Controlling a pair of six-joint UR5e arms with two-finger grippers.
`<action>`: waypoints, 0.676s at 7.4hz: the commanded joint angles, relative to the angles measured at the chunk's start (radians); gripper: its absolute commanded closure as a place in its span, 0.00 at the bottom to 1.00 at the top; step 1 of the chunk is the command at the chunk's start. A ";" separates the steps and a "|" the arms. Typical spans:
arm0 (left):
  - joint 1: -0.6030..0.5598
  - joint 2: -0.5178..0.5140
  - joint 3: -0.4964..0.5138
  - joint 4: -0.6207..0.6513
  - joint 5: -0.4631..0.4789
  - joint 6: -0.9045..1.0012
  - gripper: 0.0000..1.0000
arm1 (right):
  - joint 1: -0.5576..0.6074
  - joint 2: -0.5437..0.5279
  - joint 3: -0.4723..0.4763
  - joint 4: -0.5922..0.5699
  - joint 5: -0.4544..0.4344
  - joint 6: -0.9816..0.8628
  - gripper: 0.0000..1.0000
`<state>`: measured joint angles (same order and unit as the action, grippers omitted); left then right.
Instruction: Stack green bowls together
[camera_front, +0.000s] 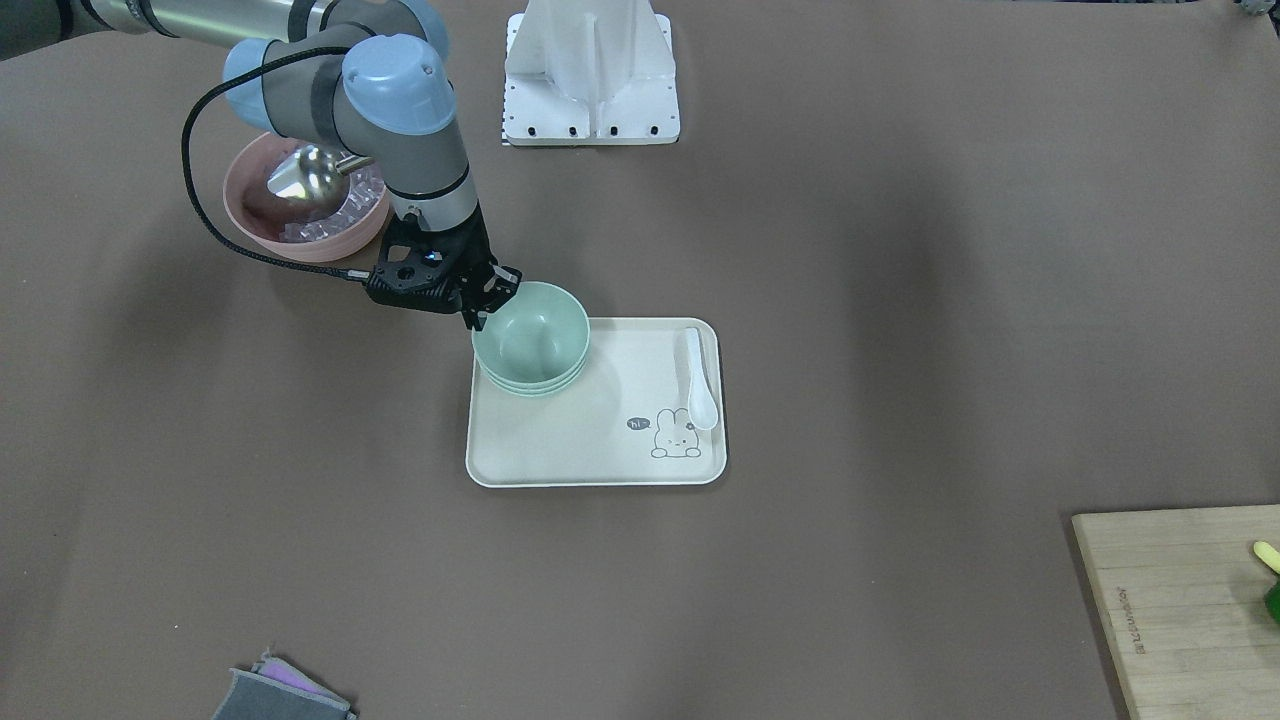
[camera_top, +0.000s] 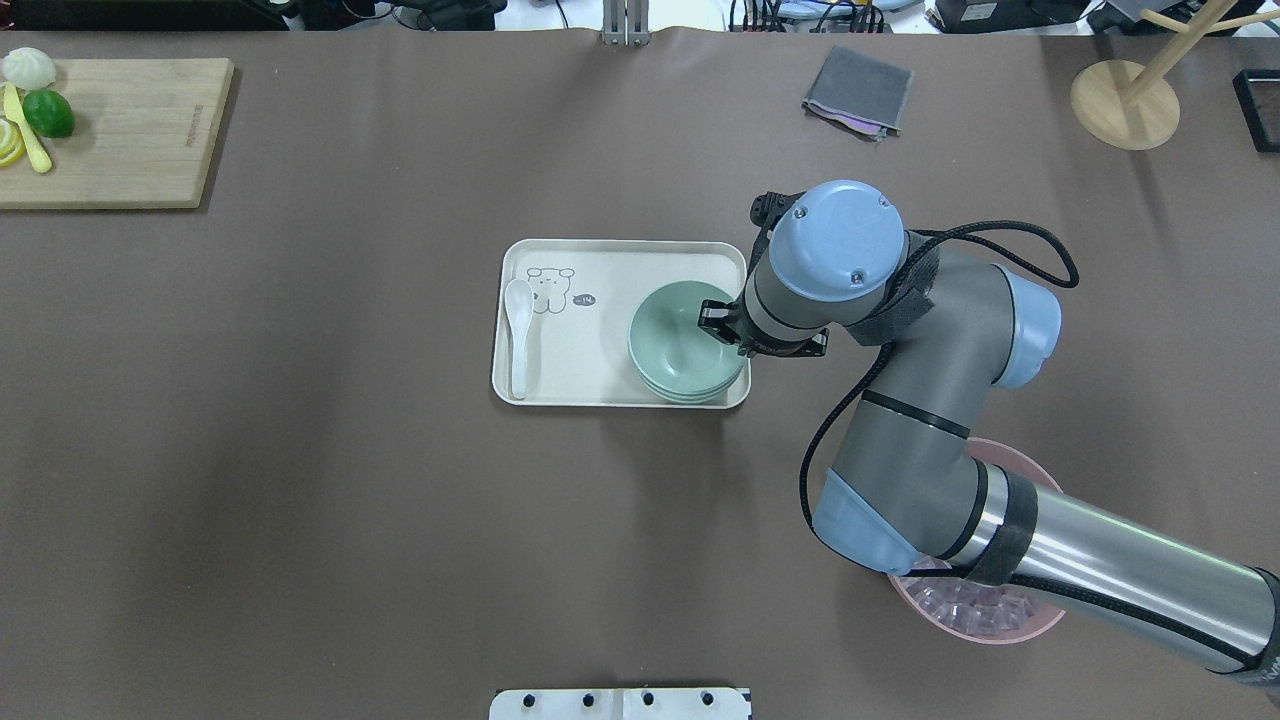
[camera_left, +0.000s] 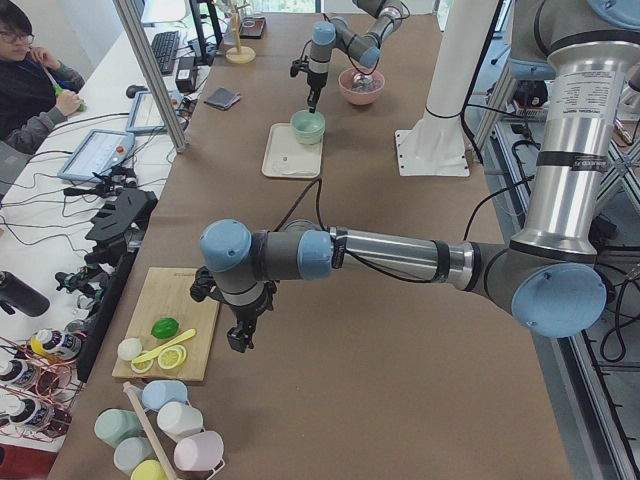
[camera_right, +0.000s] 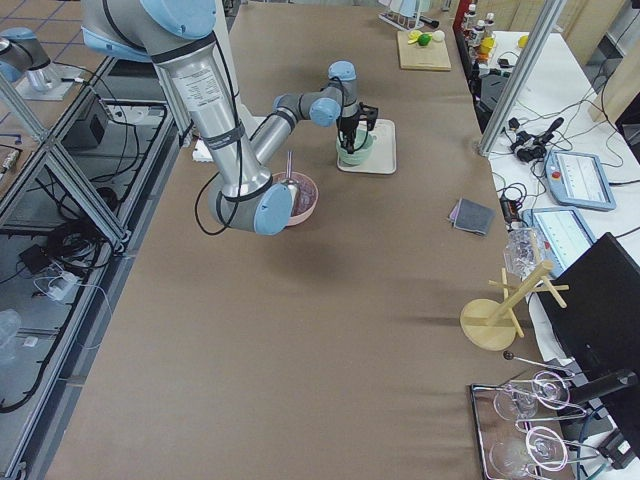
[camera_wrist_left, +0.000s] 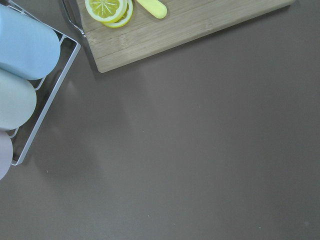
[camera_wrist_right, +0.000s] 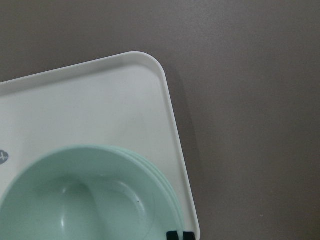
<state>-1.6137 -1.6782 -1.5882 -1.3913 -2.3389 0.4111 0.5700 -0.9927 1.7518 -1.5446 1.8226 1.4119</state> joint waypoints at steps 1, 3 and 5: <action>0.000 0.000 -0.001 0.000 0.000 0.000 0.02 | 0.001 -0.004 0.006 -0.002 -0.052 -0.052 0.00; 0.000 0.000 -0.001 0.000 -0.002 0.000 0.02 | 0.001 -0.006 0.006 -0.002 -0.049 -0.061 0.00; 0.000 0.000 -0.001 0.000 0.000 0.000 0.02 | 0.020 -0.006 0.011 0.000 -0.033 -0.071 0.00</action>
<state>-1.6137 -1.6782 -1.5892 -1.3913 -2.3403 0.4111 0.5777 -0.9978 1.7596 -1.5453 1.7795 1.3494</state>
